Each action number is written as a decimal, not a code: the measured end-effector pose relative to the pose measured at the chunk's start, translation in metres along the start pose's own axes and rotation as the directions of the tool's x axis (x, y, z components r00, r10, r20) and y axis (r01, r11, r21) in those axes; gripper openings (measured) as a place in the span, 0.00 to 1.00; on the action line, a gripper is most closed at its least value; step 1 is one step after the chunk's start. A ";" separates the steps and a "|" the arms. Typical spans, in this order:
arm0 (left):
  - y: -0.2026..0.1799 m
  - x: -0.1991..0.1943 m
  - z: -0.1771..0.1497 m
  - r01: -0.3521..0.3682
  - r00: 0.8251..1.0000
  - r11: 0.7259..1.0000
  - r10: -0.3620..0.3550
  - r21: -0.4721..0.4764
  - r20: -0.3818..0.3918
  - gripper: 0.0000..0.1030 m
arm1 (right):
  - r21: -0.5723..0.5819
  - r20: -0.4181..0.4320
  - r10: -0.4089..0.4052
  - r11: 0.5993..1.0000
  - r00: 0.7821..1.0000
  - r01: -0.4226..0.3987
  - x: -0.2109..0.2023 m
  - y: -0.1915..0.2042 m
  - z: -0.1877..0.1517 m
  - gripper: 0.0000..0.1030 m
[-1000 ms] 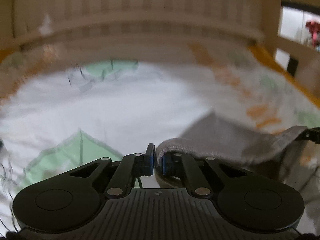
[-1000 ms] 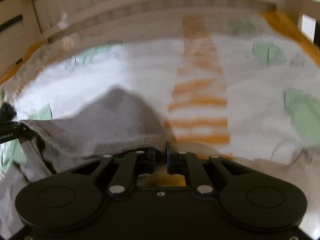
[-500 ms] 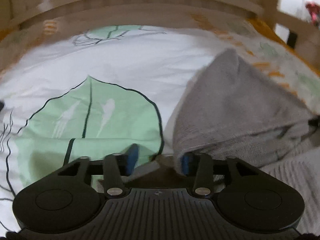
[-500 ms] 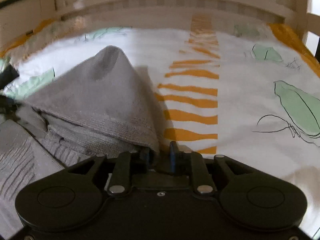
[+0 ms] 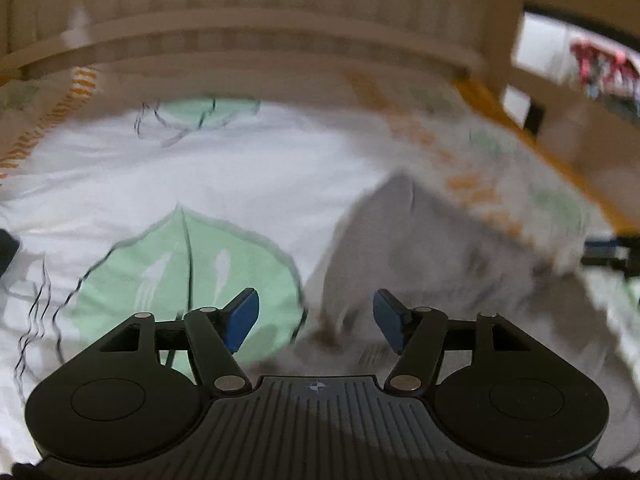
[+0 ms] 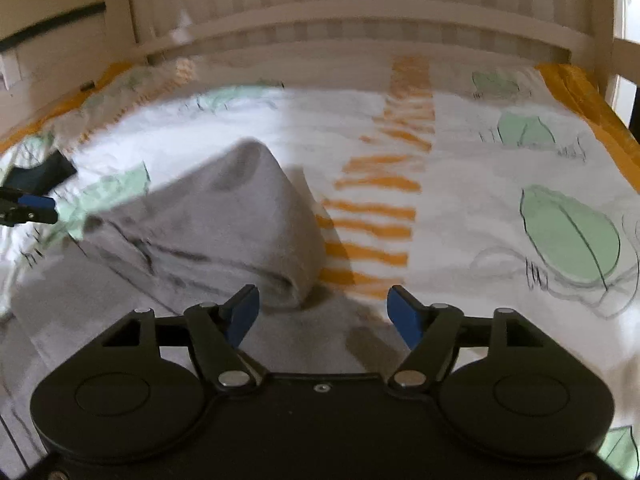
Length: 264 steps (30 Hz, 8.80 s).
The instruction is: Fold large clothes
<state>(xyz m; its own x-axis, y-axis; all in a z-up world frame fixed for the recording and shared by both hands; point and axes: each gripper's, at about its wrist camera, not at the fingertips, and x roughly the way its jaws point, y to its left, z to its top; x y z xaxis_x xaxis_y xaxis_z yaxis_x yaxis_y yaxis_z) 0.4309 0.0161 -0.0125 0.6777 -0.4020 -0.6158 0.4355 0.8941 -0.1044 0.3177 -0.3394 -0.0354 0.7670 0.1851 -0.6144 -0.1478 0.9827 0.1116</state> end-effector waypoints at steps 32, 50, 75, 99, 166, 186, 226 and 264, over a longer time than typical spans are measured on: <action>-0.013 0.107 0.042 0.073 0.986 0.986 -0.048 0.150 -0.162 0.64 | 0.030 -0.017 0.130 0.991 0.991 -0.129 0.099 0.020 0.075 0.66; -0.008 0.144 0.041 0.115 0.979 0.982 -0.086 0.151 -0.187 0.04 | 0.006 -0.102 0.095 0.995 0.990 -0.095 0.160 0.029 0.078 0.10; -0.048 -0.110 -0.142 0.428 0.901 0.745 -0.395 0.511 -0.178 0.08 | -0.547 -0.113 0.211 0.802 0.971 -0.239 -0.070 0.104 -0.097 0.11; -0.009 -0.041 -0.104 0.188 0.980 0.921 -0.199 -0.342 0.002 0.53 | 0.322 0.042 0.186 0.927 0.982 -0.190 -0.011 0.032 -0.070 0.61; -0.031 -0.097 -0.112 0.040 0.998 0.999 -0.042 -0.032 -0.044 0.86 | -0.132 -0.001 0.092 0.987 0.996 -0.092 -0.043 0.149 -0.092 0.77; -0.043 -0.263 -0.233 0.048 0.994 0.976 -0.068 -0.215 -0.086 1.00 | 0.380 -0.033 0.027 0.925 0.999 -0.012 -0.209 0.078 -0.172 0.99; -0.037 -0.273 -0.306 0.116 0.955 0.897 -0.219 -0.427 -0.201 0.21 | 0.596 -0.209 0.290 0.795 0.934 -0.113 -0.207 0.067 -0.253 1.00; -0.015 -0.300 -0.264 0.268 0.959 0.799 -0.274 -0.537 0.072 0.06 | 0.629 0.076 0.319 0.720 0.945 -0.293 -0.245 0.053 -0.225 0.20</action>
<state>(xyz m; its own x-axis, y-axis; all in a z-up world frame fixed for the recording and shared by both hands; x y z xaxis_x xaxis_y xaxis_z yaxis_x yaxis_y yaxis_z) 0.0647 0.1755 -0.0329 0.5736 -0.6444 -0.5058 0.2116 0.7130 -0.6685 -0.0184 -0.3342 -0.0552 0.7250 0.4885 -0.4856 0.0616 0.6561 0.7521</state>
